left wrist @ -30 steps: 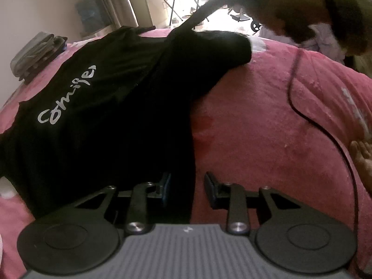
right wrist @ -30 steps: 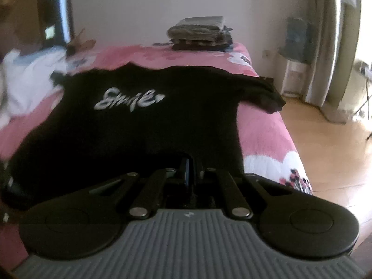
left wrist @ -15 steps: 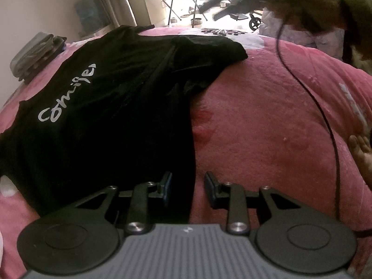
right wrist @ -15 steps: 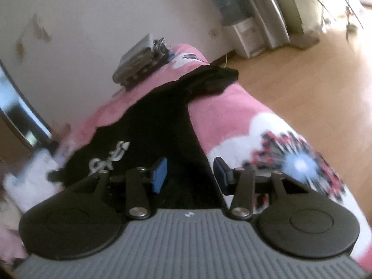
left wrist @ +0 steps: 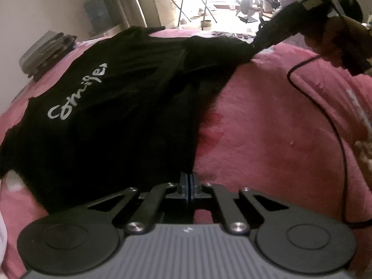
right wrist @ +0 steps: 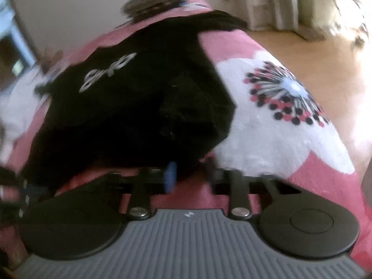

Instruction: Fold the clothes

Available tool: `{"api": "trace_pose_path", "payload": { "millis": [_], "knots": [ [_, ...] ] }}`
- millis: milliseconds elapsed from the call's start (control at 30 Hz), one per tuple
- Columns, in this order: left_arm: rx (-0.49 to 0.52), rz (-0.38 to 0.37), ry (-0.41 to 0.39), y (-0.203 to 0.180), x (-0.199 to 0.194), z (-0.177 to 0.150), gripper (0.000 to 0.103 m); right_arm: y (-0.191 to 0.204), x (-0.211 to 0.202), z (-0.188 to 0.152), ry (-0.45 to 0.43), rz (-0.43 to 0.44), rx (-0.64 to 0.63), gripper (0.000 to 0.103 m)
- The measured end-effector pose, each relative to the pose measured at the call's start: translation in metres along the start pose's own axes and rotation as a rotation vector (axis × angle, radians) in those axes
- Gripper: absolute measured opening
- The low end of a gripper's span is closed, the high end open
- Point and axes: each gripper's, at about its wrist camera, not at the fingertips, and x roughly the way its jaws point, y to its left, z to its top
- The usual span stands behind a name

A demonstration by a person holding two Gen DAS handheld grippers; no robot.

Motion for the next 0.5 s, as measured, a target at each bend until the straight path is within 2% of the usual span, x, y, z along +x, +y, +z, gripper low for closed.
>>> {"api": "trace_pose_path", "payload": {
  "millis": [167,300,500],
  "knots": [
    [0.01,-0.067,0.008,0.009,-0.031,-0.01,0.002,-0.035,-0.017,0.016,-0.036,0.1,0.266,0.004],
    [0.058,-0.112,0.035,0.011,-0.042,-0.017,0.002,-0.06,-0.029,0.019,-0.038,0.174,0.468,0.004],
    [0.131,-0.134,0.087,0.004,-0.032,-0.032,0.001,-0.084,-0.024,-0.006,0.038,0.092,0.657,0.004]
  ]
}}
